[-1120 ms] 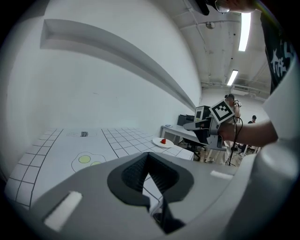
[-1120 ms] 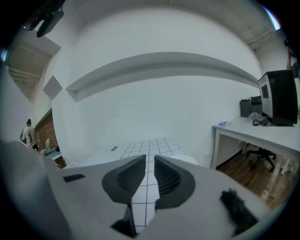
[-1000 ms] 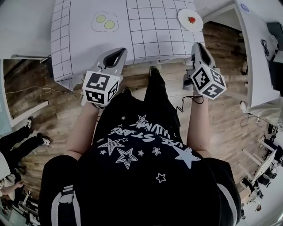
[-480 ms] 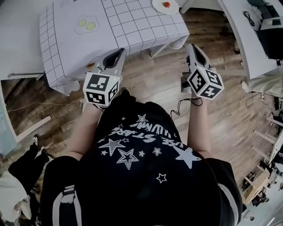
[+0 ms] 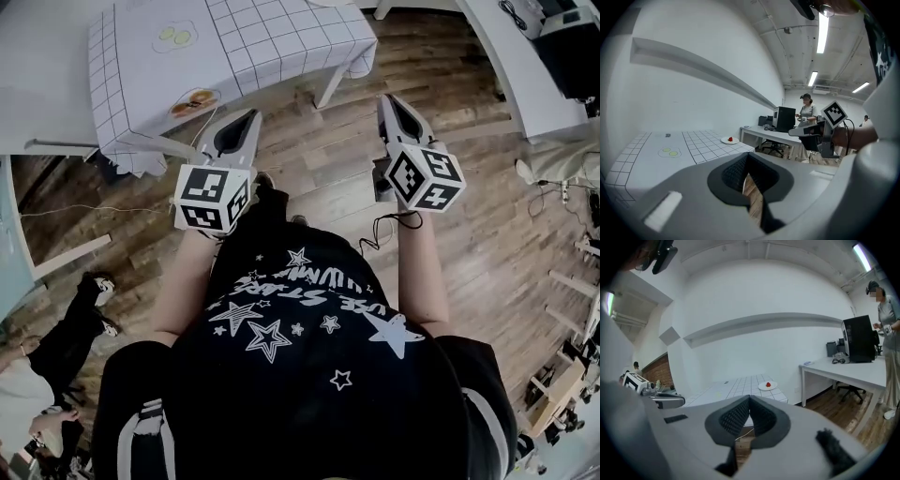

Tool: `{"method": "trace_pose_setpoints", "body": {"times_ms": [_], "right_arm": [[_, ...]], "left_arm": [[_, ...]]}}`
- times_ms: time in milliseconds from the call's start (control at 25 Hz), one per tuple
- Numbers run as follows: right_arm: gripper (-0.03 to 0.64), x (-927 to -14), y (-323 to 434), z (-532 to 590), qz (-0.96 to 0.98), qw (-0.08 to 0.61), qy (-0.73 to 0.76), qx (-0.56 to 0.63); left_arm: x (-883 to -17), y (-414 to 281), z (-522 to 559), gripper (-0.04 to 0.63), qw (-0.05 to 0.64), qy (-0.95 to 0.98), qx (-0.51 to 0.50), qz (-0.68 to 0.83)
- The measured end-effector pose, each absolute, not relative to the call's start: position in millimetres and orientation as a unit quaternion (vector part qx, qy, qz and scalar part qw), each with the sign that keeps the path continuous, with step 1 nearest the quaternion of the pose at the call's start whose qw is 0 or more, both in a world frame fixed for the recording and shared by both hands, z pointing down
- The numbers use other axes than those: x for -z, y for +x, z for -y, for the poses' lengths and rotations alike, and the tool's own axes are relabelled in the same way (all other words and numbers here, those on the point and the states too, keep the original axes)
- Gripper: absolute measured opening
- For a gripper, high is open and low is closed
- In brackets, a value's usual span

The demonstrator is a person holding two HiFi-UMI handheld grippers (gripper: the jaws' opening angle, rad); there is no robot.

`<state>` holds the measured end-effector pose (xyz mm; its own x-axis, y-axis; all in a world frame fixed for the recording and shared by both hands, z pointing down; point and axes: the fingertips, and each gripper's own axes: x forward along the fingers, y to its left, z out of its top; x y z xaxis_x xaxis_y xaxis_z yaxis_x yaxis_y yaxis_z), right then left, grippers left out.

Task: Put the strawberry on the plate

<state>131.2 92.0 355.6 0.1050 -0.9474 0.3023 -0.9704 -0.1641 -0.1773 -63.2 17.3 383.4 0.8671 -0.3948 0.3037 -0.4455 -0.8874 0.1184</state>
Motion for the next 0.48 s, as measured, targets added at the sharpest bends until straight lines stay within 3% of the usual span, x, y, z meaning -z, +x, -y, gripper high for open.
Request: {"method": "trace_pose_setpoints", "body": {"times_ms": [480], "right_arm": [[0.014, -350.7, 87.7, -137.0, 0.697, 0.048, 0.698, -0.158]], "left_arm": [[-361.6, -102.5, -95.3, 0.009, 0.067, 0.954, -0.128, 0.264]]}}
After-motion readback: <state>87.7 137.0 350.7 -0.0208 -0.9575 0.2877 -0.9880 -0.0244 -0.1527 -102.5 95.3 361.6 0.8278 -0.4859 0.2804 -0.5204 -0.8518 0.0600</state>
